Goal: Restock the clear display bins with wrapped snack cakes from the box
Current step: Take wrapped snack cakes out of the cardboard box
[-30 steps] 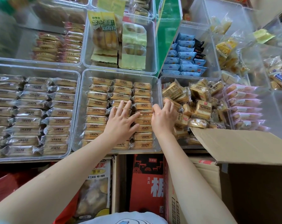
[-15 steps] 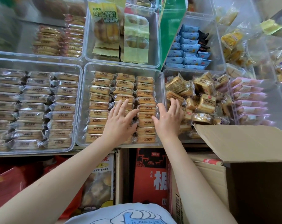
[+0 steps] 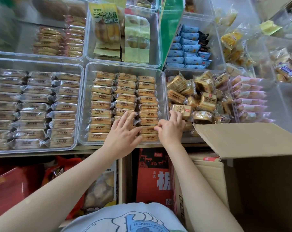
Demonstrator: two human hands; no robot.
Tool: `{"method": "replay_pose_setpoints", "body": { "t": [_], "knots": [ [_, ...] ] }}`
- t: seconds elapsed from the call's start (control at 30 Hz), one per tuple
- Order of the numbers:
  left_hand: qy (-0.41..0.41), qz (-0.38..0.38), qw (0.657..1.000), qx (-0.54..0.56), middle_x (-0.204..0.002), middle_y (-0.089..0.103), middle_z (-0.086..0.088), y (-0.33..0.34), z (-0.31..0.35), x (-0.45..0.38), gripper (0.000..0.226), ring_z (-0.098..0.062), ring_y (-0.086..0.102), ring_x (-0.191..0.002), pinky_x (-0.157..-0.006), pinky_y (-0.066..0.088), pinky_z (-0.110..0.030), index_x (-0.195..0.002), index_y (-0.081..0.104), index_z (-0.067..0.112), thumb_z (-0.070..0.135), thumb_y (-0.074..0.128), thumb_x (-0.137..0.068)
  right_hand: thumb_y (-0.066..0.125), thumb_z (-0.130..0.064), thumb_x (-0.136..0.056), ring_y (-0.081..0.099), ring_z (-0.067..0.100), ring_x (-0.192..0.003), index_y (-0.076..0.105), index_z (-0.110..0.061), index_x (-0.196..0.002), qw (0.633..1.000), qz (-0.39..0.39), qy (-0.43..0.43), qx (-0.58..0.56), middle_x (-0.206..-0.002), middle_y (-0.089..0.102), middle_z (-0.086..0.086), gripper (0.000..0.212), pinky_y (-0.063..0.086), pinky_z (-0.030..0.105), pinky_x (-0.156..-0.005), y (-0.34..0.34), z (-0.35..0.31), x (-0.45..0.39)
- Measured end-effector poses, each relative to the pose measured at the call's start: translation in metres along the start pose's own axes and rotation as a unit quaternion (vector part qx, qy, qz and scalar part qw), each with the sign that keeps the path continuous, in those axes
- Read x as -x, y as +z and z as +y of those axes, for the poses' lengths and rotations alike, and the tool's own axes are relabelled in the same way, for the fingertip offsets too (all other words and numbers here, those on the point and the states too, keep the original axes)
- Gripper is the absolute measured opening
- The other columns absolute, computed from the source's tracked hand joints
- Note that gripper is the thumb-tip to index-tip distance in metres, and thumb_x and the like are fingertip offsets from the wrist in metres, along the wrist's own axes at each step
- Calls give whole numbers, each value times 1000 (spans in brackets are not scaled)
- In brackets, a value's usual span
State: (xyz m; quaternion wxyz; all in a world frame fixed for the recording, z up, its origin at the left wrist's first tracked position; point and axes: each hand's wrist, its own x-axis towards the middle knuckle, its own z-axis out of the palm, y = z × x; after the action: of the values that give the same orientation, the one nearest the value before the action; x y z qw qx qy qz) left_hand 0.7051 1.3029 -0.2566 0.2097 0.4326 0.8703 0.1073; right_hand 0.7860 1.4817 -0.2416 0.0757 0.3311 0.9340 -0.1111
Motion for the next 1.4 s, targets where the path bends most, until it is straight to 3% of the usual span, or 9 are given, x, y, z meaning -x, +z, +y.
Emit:
{"method": "replay_pose_setpoints", "body": {
  "t": [0.13,0.27,0.5,0.67,0.77,0.87,1.0,1.17,1.4],
  "knots": [
    [9,2,1000,12,-170,-1,-7,2,2,0,75,-25,-15,-155,-122,-3,-47,-150,40,43,71,4,-91,81,-33,-80,31,32,-135,74,-18,-75,998,63,0,17,-140,48,11,17,27,48,-104,-7,2,5],
    [11,-4,1000,-7,-170,-2,-7,3,5,-2,75,-27,-15,-155,-122,-3,-48,-152,36,44,72,2,-91,80,-33,-79,31,33,-137,73,-17,-75,994,94,-5,52,-146,45,14,18,22,45,-102,-8,-1,9],
    [8,-51,998,-42,-168,-14,-3,-2,7,-9,85,-27,-21,-153,-121,-7,-53,-154,30,46,77,-8,-84,74,-29,-86,29,36,-138,63,-19,-101,995,31,15,91,-142,45,16,21,31,52,-107,-2,-13,4],
    [13,-54,998,-35,-168,-18,-2,-1,6,-9,84,-20,-33,-144,-120,-9,-53,-155,28,46,78,-6,-85,70,-38,-89,11,35,-148,70,-28,-87,998,-19,4,61,-158,27,12,10,12,51,-113,-24,1,6],
    [14,-59,997,-39,-167,-19,-3,-1,5,-8,78,-20,-34,-143,-121,-9,-54,-155,27,46,79,1,-89,63,-43,-93,6,40,-149,74,-34,-106,988,-117,37,91,-158,26,15,18,8,57,-118,-29,-2,12],
    [13,-51,998,-36,-167,-19,-4,-1,6,-8,78,-24,-31,-147,-121,-8,-55,-155,28,46,80,4,-89,62,-46,-94,1,43,-150,71,-34,-116,981,-155,63,102,-161,21,18,27,8,60,-120,-24,-10,14],
    [24,-43,999,-20,-168,-18,-3,-3,3,-5,79,-26,-27,-151,-121,-8,-54,-153,32,48,80,2,-87,67,-45,-91,6,40,-150,72,-30,-111,981,-151,65,103,-157,28,14,26,12,60,-119,-18,-16,8],
    [71,4,997,22,-169,-6,1,-2,-12,12,72,-20,-23,-153,-123,-1,-54,-134,58,48,81,11,-90,71,-42,-88,22,31,-139,75,-27,-93,990,-109,41,81,-142,38,6,17,23,53,-114,-18,-11,11],
    [92,-8,996,-10,-168,-10,4,-6,-10,8,81,-19,-27,-151,-123,-9,-49,-139,52,52,82,-3,-87,71,-43,-88,27,27,-133,74,-29,-88,992,-86,7,88,-134,41,2,14,27,45,-108,-31,-2,12]
  ]
}}
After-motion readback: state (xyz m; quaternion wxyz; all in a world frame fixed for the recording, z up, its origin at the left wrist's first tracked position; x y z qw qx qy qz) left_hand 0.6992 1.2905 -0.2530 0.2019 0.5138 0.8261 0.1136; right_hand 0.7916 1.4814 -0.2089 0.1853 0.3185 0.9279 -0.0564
